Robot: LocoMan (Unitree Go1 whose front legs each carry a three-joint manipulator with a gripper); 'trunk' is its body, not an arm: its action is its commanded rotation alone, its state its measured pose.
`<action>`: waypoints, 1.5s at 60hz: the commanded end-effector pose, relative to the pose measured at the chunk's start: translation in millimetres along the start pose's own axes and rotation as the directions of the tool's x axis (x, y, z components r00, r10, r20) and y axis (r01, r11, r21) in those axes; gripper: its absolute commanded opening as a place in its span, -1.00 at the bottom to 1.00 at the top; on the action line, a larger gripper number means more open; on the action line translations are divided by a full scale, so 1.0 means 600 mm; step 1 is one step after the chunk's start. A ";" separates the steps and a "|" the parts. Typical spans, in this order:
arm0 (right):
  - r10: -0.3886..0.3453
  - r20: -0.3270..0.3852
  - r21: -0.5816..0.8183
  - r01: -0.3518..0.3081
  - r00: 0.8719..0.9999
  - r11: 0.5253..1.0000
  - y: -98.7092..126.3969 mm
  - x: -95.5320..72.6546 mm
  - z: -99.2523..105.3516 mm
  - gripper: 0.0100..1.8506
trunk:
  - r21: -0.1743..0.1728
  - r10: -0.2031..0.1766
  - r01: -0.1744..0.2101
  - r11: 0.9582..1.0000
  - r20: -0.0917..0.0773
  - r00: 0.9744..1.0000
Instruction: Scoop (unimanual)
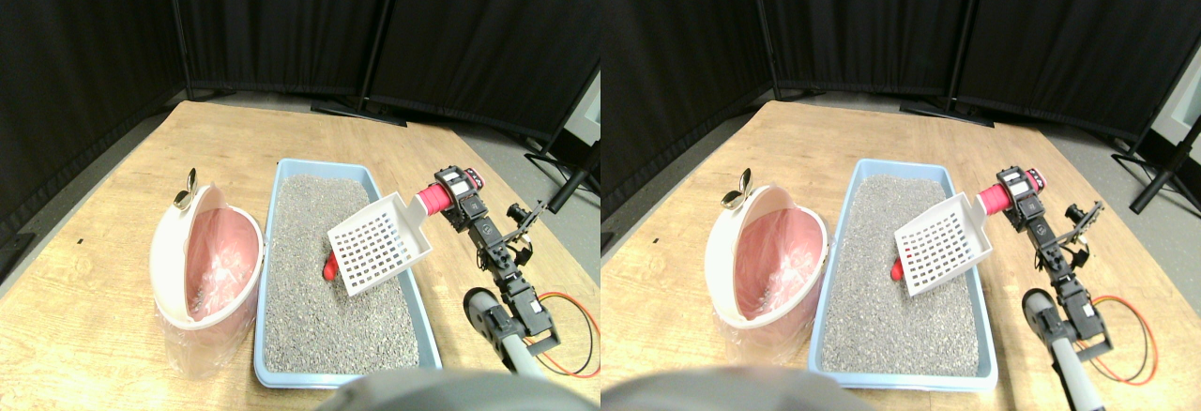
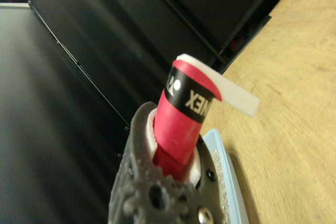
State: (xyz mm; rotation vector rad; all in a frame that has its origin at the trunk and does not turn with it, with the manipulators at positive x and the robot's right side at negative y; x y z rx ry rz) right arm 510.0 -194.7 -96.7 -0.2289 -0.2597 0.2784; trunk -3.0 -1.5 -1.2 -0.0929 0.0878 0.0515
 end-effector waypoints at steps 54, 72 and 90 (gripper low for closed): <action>0.099 0.024 -0.424 -0.080 0.995 0.902 -0.044 0.076 0.020 -0.95 | -0.038 0.067 -0.068 0.997 -0.022 0.998; 0.218 0.043 -0.432 -0.179 0.975 0.884 0.001 0.072 -0.003 -0.95 | -0.049 0.085 -0.087 0.995 -0.032 0.996; 0.340 -0.018 -0.416 -0.316 0.940 0.852 0.047 0.051 -0.015 -0.95 | -0.061 0.093 -0.095 0.994 -0.036 0.995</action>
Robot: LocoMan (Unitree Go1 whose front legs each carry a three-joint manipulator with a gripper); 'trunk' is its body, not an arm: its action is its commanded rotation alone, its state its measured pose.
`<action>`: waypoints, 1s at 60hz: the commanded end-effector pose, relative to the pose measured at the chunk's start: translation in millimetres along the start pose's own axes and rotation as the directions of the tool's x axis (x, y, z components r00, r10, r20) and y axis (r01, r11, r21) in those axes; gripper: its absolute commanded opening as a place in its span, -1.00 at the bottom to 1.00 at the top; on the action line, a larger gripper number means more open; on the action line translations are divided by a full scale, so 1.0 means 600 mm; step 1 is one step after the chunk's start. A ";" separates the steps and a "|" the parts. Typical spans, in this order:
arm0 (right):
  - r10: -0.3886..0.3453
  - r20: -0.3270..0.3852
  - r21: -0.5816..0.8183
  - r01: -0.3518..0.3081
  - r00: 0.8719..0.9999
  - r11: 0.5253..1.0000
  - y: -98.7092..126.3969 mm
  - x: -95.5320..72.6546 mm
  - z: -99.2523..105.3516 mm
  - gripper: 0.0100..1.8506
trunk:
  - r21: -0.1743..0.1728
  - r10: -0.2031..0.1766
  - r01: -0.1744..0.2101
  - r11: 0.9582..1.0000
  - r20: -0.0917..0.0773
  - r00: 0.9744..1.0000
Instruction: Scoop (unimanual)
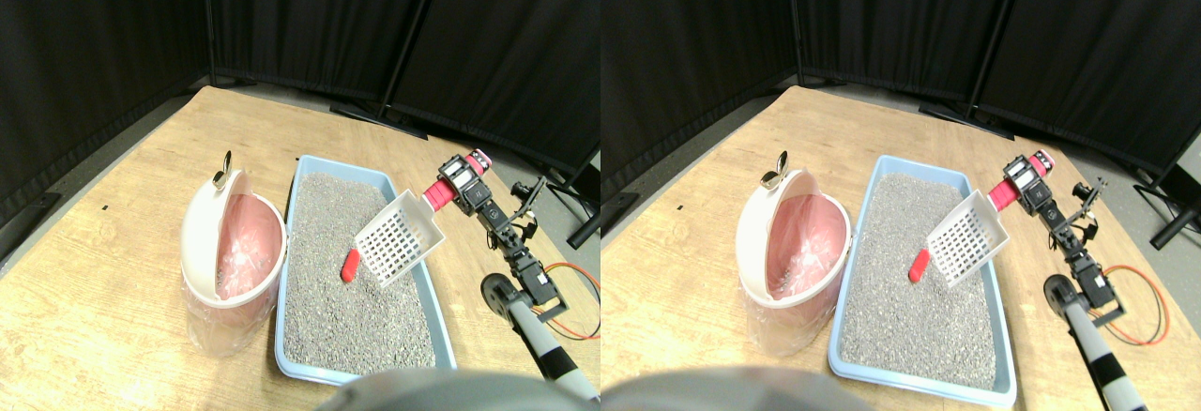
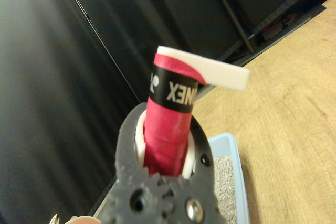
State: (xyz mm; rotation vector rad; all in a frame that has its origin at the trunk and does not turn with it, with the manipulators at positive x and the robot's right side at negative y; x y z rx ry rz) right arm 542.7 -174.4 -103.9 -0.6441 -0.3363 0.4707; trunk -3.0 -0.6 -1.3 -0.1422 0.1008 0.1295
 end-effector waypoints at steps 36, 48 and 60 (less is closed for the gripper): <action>0.355 -0.042 0.179 -0.342 0.934 0.922 0.205 -0.017 0.049 -0.95 | -0.034 0.040 -0.042 0.999 -0.047 0.998; 0.250 -0.014 0.313 -0.234 0.968 0.921 0.200 -0.008 0.042 -0.95 | -0.036 0.040 -0.041 0.998 -0.044 0.998; 0.075 -0.080 0.501 -0.025 0.994 0.865 0.137 0.002 0.038 -0.95 | -0.036 0.034 -0.036 0.999 -0.043 0.999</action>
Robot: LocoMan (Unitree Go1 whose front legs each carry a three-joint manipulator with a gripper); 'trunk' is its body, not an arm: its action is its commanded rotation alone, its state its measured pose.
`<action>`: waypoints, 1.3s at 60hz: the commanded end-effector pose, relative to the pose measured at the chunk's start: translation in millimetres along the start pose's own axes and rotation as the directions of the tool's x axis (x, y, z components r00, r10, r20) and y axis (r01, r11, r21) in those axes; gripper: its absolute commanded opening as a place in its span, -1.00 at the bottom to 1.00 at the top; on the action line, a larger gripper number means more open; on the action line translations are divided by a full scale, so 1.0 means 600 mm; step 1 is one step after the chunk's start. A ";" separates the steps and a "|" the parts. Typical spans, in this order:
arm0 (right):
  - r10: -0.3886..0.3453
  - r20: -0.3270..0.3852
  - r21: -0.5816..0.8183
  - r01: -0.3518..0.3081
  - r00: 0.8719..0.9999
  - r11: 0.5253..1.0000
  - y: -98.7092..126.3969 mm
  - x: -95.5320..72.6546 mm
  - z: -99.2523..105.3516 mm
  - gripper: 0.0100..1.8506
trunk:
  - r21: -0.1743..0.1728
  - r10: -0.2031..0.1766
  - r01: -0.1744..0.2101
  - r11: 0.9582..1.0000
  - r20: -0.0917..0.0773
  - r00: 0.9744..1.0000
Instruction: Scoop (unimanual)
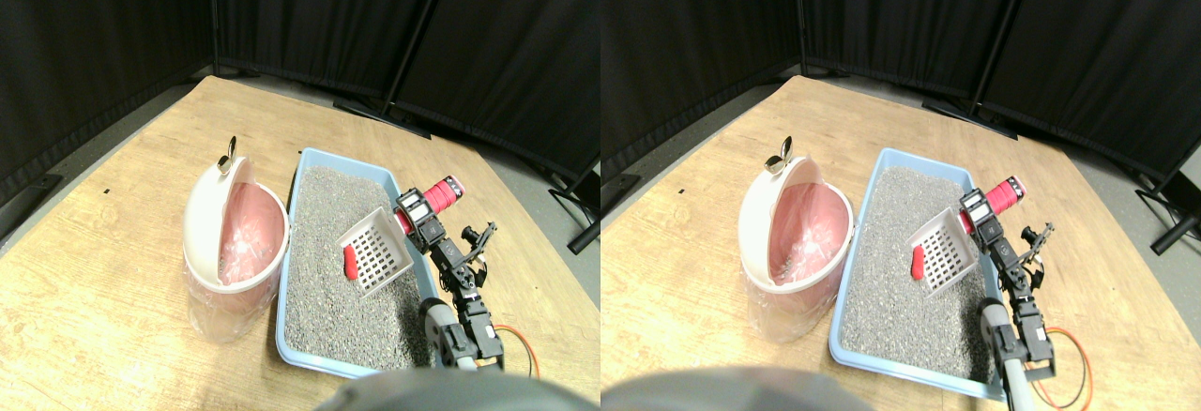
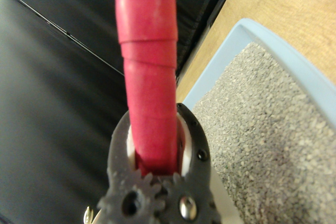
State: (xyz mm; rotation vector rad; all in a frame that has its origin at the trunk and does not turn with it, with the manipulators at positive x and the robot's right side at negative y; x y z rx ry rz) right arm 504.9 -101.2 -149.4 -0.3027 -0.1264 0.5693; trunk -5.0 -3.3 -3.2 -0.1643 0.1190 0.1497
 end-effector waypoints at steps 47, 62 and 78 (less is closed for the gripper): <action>-0.296 0.030 0.555 0.230 0.955 0.799 -0.113 -0.002 0.052 -0.95 | -0.006 -0.007 0.007 1.000 0.014 1.000; -0.360 0.035 0.658 0.250 0.932 0.711 -0.110 0.008 0.060 -0.95 | -0.011 0.003 -0.003 1.000 0.031 1.000; -0.362 0.035 0.711 0.232 0.931 0.664 -0.105 0.017 0.064 -0.95 | -0.017 0.017 -0.016 1.000 0.039 0.999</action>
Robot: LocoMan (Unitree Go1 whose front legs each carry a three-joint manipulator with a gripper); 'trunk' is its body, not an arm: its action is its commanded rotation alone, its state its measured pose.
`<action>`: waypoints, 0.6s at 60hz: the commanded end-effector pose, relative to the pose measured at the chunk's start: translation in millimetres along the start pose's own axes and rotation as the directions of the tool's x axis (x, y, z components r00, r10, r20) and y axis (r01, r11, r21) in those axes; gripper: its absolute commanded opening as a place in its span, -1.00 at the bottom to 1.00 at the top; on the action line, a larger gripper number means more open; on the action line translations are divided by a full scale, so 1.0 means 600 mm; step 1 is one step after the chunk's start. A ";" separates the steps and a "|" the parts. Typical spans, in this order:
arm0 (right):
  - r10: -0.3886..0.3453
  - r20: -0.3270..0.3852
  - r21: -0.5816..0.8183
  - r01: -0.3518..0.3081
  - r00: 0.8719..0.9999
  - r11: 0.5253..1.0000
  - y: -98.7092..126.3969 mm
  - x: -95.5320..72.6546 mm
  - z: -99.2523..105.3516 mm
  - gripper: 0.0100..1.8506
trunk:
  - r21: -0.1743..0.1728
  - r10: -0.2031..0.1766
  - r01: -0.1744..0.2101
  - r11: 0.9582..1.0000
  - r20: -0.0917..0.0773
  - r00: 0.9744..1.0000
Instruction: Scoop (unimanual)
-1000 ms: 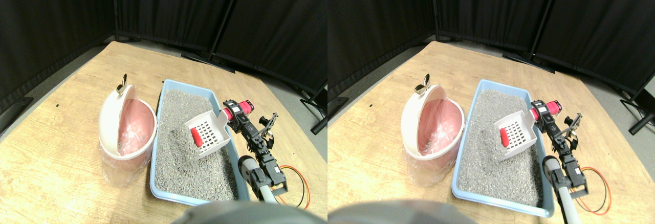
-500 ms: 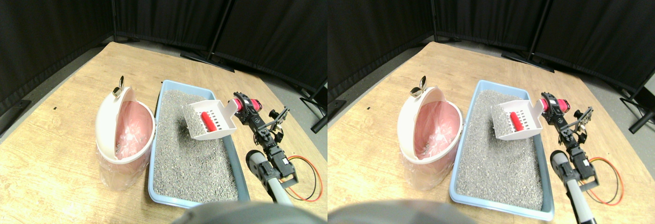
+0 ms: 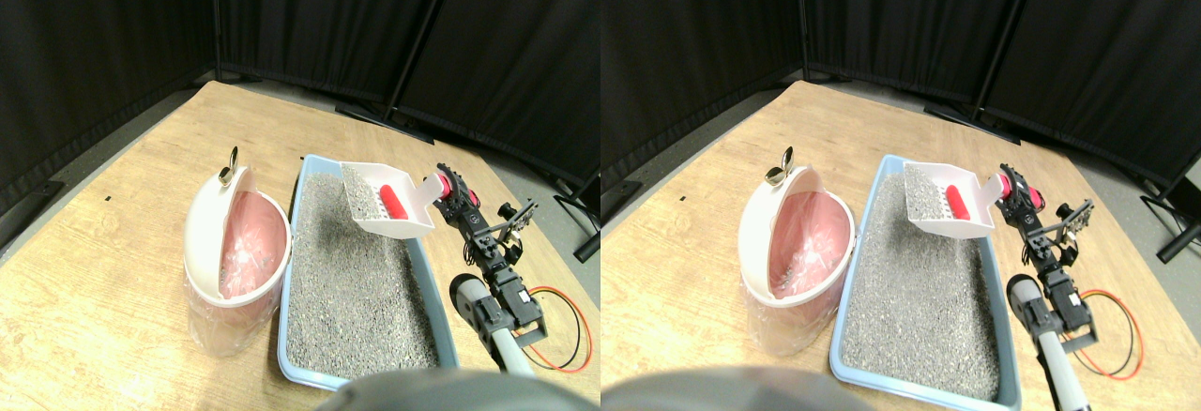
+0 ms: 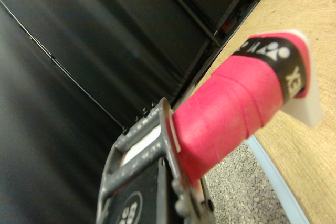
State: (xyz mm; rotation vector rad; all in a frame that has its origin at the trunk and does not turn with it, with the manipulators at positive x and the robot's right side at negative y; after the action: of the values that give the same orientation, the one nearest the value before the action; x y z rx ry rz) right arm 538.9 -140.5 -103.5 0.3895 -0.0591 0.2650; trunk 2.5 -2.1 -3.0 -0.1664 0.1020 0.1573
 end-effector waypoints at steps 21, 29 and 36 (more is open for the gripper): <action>-0.055 0.092 0.413 0.012 0.994 0.911 0.017 0.007 0.006 -0.95 | -0.019 0.018 -0.018 1.000 0.017 1.000; -0.089 0.105 0.522 0.021 0.990 0.853 0.017 0.011 0.008 -0.95 | -0.019 0.018 -0.018 1.000 0.017 1.000; -0.098 0.108 0.534 0.025 0.989 0.845 0.016 0.015 0.010 -0.95 | -0.025 0.021 -0.021 0.999 0.012 1.000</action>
State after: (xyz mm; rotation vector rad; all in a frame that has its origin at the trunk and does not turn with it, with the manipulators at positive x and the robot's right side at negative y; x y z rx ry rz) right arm 544.3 -135.4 -106.7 0.9742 -0.0355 0.1448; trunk 2.1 -1.9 -2.9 -0.1753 0.0983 0.1669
